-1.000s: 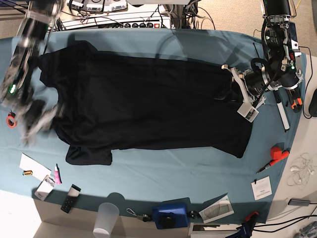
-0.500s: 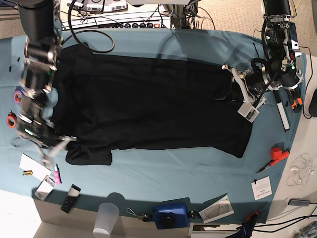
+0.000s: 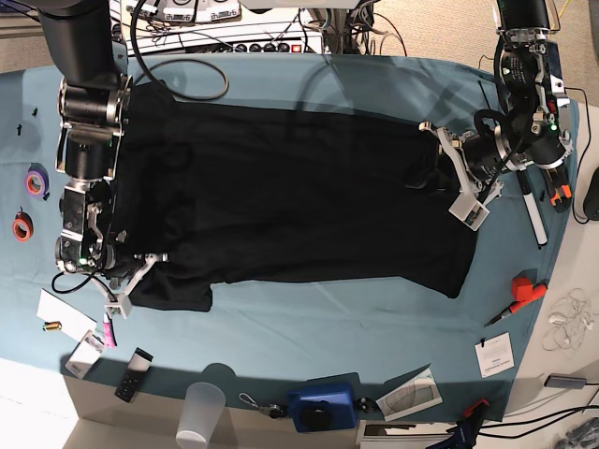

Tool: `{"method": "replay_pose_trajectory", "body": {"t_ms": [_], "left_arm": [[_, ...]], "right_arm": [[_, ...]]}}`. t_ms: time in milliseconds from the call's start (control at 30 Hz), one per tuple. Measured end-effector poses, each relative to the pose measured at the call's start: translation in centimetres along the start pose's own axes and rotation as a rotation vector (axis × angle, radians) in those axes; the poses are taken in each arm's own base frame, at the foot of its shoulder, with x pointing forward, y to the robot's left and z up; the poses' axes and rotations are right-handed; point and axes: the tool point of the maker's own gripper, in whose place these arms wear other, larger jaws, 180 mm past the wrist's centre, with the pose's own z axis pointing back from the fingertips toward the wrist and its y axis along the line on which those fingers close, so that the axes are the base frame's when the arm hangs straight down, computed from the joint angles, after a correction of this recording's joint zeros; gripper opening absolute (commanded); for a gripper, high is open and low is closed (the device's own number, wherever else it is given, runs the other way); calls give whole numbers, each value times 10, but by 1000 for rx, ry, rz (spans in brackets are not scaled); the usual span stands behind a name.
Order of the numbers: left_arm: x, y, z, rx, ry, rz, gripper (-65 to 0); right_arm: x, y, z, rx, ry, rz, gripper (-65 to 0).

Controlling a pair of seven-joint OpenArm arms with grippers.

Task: Layout the t-shirt on the table in an organized manner, then fold the t-shirt properly
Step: 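Move the right gripper along the shirt edge toward the sleeve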

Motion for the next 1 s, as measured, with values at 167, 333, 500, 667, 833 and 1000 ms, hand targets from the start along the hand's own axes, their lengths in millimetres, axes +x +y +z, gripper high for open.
{"method": "replay_pose_trajectory", "body": {"t_ms": [167, 333, 500, 667, 833, 1000], "left_arm": [[0, 0, 0, 0, 1, 0, -512], [1, 0, 0, 0, -8, 0, -512], [2, 0, 0, 0, -14, 0, -512], [2, 0, 0, 0, -14, 0, -512], [3, 0, 0, 0, -15, 0, -512], [4, 0, 0, 0, -22, 0, -512]], "right_arm": [[40, -2, 54, -32, -134, 78, -650], [30, 16, 84, -38, -152, 162, -650], [-4, 28, 86, -40, -124, 207, -650], [-54, 44, 73, 2, -55, 223, -650], [-85, 57, 63, 40, -35, 215, -650], [-105, 66, 62, 87, 47, 306, -569]]}}
